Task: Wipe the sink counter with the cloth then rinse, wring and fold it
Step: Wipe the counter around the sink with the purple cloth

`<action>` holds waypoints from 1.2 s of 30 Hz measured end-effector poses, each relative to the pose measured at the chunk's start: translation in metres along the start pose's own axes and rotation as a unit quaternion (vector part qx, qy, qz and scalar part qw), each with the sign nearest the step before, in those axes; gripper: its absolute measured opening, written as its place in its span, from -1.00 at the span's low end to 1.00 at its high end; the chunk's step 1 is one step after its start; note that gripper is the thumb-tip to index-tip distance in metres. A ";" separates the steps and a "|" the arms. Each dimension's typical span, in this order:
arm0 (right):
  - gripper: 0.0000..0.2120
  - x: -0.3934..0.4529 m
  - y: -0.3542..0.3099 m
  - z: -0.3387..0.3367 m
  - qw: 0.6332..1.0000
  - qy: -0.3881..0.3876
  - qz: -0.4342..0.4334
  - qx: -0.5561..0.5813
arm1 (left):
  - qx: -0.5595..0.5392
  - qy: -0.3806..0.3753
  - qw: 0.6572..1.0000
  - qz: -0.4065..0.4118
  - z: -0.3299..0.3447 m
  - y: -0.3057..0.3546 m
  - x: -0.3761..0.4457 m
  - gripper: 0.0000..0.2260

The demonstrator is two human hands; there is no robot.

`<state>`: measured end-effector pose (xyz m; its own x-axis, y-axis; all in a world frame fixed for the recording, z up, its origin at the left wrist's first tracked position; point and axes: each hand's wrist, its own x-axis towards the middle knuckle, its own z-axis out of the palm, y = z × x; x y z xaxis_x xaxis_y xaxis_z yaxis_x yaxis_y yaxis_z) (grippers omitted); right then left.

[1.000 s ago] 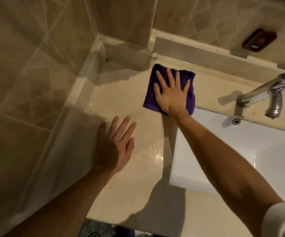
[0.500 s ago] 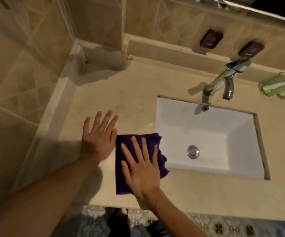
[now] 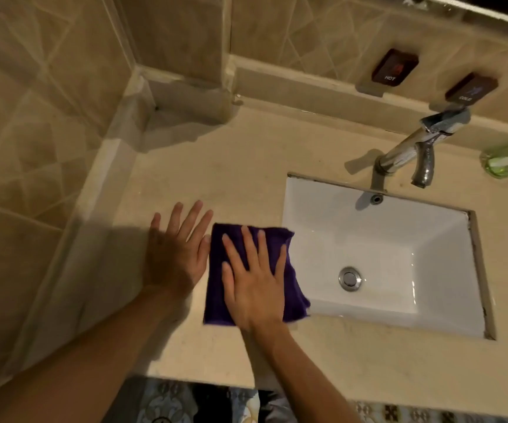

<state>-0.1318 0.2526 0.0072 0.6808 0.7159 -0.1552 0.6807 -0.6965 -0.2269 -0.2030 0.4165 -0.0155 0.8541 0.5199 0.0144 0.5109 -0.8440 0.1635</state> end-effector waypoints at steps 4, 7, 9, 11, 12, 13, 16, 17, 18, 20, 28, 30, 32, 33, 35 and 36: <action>-0.51 0.076 0.016 -0.010 1.000 0.026 -0.005 0.008 | 0.007 0.014 1.000 -0.001 -0.001 0.001 -0.001 -0.54; -0.50 0.123 0.029 -0.017 0.999 0.029 -0.008 0.011 | 0.027 -0.002 1.000 -0.009 0.000 0.001 -0.001 -0.53; -0.50 0.154 0.035 -0.024 0.999 0.034 -0.002 0.008 | 0.018 -0.009 1.000 -0.013 0.001 0.000 0.001 -0.52; -0.50 0.183 0.042 -0.030 0.999 0.045 -0.007 0.004 | 0.013 -0.002 1.000 -0.013 0.001 0.000 0.000 -0.52; -0.49 0.197 0.045 -0.033 0.999 0.049 -0.009 0.003 | 0.017 0.004 1.000 -0.015 0.001 0.000 0.000 -0.53; -0.49 0.211 0.049 -0.036 0.999 0.052 -0.010 0.000 | 0.022 0.011 1.000 -0.016 0.000 0.001 0.000 -0.53; -0.48 0.246 0.058 -0.042 0.999 0.048 -0.006 -0.010 | 0.038 0.019 0.999 -0.006 -0.002 0.002 0.001 -0.53; -0.48 0.256 0.060 -0.044 0.999 0.045 -0.003 -0.012 | 0.040 0.015 0.999 0.000 -0.003 0.003 0.002 -0.53; -0.48 0.265 0.061 -0.046 0.999 0.043 -0.001 -0.013 | 0.040 0.012 0.999 0.001 -0.004 0.003 0.002 -0.52; -0.48 0.282 0.064 -0.049 0.999 0.042 -0.002 -0.016 | 0.034 0.012 0.999 -0.006 -0.006 0.003 0.002 -0.53; -0.48 0.304 0.073 -0.054 0.999 0.046 -0.022 -0.019 | -0.013 -0.021 0.999 -0.043 -0.002 0.033 0.120 -0.51; -0.47 0.304 0.073 -0.053 0.998 0.047 -0.022 -0.020 | 0.007 -0.028 0.998 -0.057 0.007 0.039 0.134 -0.50; -0.47 0.305 0.075 -0.052 0.999 0.047 -0.022 -0.017 | 0.012 -0.028 0.997 -0.065 0.011 0.040 0.136 -0.50; -0.47 0.303 0.075 -0.052 0.999 0.047 -0.022 -0.015 | 0.008 -0.027 0.998 -0.065 0.009 0.040 0.135 -0.50; -0.47 0.301 0.076 -0.051 0.998 0.054 -0.023 -0.016 | 0.005 -0.023 0.998 -0.064 0.008 0.039 0.133 -0.50; -0.47 0.300 0.077 -0.052 0.998 0.055 -0.024 -0.014 | 0.006 -0.022 0.998 -0.062 0.007 0.039 0.134 -0.50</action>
<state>0.1392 0.4113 -0.0070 0.6723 0.7393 -0.0387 0.7190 -0.6645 -0.2036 -0.0679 0.4523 -0.0140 0.7870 0.6150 -0.0479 0.6145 -0.7748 0.1486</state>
